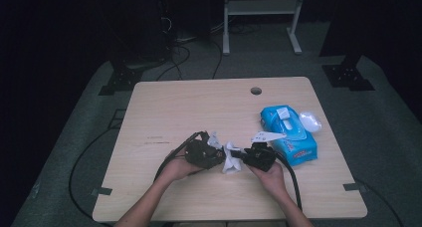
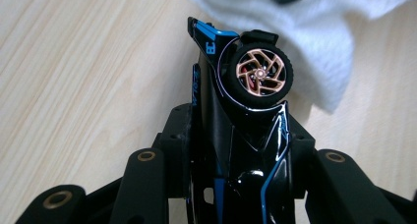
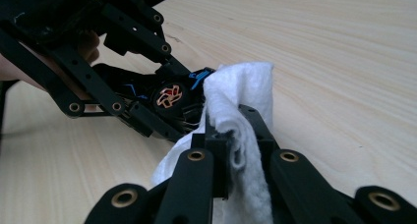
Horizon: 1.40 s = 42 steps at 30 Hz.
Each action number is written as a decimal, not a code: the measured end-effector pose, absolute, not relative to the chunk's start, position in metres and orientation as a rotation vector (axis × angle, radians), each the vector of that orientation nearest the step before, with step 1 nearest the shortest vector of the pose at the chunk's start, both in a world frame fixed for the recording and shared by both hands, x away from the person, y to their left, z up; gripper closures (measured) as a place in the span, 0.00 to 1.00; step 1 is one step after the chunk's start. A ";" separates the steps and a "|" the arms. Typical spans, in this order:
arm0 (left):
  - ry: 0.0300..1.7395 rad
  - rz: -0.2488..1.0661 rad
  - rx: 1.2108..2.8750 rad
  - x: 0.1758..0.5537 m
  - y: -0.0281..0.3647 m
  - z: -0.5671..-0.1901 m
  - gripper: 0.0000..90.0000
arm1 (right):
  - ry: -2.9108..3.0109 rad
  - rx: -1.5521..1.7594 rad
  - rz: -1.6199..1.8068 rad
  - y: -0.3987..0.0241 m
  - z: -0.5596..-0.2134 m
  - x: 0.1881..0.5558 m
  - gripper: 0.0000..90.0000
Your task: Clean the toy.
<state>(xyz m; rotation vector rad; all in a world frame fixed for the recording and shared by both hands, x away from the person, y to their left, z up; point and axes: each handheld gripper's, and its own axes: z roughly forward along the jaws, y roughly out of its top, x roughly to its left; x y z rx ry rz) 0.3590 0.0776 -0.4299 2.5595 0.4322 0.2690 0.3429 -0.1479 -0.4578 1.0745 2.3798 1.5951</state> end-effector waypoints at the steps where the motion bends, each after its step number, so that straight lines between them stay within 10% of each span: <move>1: 0.434 0.267 2.539 0.358 0.078 -0.429 0.64 | 2.383 1.075 1.617 -0.149 -0.457 0.343 0.93; 15: 0.406 0.293 2.243 0.345 0.084 -0.406 0.64 | 2.275 0.949 1.819 -0.157 -0.407 0.333 0.93; 42: 0.384 0.283 2.208 0.339 0.082 -0.408 0.64 | 2.344 0.775 1.639 -0.132 -0.378 0.319 0.93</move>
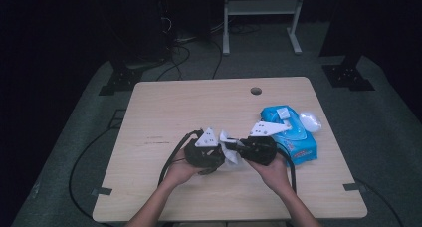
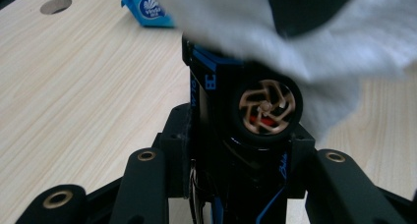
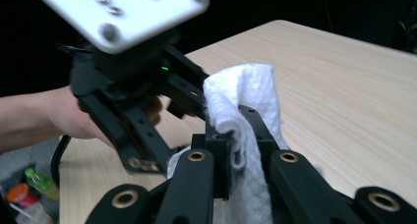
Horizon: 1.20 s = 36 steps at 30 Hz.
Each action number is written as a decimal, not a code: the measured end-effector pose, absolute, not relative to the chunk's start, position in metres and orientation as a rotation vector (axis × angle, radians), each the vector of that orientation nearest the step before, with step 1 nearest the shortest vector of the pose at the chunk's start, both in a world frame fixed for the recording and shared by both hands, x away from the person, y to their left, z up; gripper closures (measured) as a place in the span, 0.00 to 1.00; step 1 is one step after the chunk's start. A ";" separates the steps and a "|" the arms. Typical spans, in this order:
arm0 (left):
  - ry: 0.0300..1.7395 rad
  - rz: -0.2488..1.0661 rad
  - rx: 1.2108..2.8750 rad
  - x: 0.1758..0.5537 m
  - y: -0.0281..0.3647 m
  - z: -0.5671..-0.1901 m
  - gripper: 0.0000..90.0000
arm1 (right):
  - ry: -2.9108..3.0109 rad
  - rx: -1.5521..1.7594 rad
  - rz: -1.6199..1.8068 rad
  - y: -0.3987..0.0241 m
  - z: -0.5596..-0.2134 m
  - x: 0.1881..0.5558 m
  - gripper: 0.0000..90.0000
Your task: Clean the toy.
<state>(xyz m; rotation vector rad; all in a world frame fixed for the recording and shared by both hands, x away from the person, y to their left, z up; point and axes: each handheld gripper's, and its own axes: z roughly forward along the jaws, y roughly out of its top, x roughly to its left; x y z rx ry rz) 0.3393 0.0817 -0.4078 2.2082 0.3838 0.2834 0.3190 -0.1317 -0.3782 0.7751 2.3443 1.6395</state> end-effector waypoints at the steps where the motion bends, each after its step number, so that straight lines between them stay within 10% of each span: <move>1: 0.384 0.287 2.205 0.339 0.082 -0.407 0.64 | 2.346 0.770 1.629 -0.130 -0.377 0.319 0.93; 36: 0.384 0.290 2.176 0.341 0.084 -0.404 0.64 | 2.303 0.826 1.642 -0.141 -0.378 0.325 0.93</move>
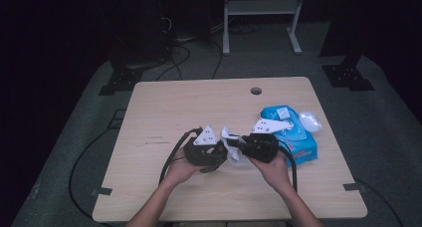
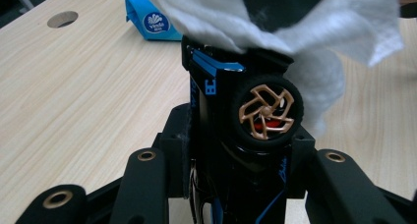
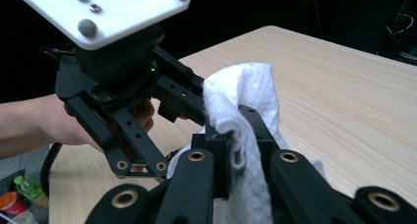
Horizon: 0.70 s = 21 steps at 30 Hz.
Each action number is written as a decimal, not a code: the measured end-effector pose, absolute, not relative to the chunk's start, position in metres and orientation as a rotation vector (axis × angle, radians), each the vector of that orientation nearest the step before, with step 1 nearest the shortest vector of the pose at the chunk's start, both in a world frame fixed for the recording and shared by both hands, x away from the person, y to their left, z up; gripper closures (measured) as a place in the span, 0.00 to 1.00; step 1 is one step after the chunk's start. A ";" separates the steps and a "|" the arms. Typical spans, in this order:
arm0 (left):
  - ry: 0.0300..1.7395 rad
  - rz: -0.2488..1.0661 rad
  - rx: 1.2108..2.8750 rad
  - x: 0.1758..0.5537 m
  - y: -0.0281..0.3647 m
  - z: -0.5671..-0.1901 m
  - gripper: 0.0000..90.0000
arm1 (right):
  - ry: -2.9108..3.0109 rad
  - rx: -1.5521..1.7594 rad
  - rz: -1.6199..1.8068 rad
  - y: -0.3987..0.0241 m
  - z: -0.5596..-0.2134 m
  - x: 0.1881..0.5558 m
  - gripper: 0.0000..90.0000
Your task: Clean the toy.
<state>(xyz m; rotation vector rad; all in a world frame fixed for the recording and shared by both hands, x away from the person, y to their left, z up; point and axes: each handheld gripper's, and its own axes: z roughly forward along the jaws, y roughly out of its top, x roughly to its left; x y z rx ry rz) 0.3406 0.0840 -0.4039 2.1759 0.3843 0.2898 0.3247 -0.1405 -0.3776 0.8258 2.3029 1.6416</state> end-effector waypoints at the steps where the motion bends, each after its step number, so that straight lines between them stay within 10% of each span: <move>1: 0.390 0.290 2.175 0.340 0.085 -0.404 0.64 | 2.298 0.838 1.641 -0.143 -0.380 0.326 0.93; 21: 0.387 0.275 2.146 0.342 0.088 -0.406 0.64 | 2.275 0.955 1.796 -0.157 -0.393 0.334 0.93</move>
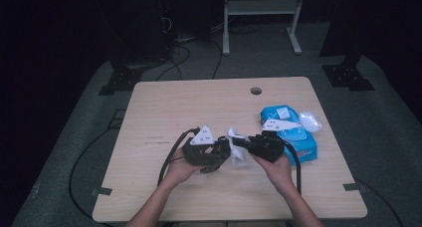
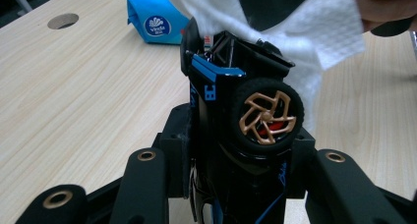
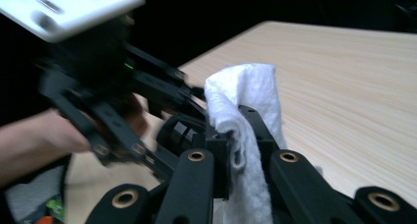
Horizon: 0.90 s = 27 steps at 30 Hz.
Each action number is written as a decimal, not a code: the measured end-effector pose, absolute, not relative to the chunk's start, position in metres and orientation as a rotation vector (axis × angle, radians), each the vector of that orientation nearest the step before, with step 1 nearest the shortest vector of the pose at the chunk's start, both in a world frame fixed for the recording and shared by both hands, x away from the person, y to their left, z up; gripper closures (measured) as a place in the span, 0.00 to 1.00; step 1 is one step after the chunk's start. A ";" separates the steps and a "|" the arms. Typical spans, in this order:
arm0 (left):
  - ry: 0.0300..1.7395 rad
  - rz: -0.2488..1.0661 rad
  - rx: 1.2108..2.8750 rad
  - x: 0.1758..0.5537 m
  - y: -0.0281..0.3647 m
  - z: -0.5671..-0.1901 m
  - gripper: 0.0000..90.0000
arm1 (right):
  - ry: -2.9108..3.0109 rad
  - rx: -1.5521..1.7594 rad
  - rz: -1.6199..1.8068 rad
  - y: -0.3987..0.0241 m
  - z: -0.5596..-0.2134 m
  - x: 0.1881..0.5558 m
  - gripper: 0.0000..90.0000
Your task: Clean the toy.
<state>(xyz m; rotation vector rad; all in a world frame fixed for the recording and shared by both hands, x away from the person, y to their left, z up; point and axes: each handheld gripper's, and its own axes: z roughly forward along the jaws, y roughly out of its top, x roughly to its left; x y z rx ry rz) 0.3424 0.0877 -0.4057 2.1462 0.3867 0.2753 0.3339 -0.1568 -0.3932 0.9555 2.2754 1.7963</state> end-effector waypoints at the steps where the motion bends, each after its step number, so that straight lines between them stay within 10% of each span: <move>1: 0.385 0.276 2.146 0.342 0.088 -0.406 0.64 | 2.275 0.937 1.791 -0.155 -0.391 0.333 0.93; 27: 0.409 0.268 2.102 0.341 0.099 -0.405 0.64 | 2.295 1.067 1.714 -0.167 -0.422 0.342 0.93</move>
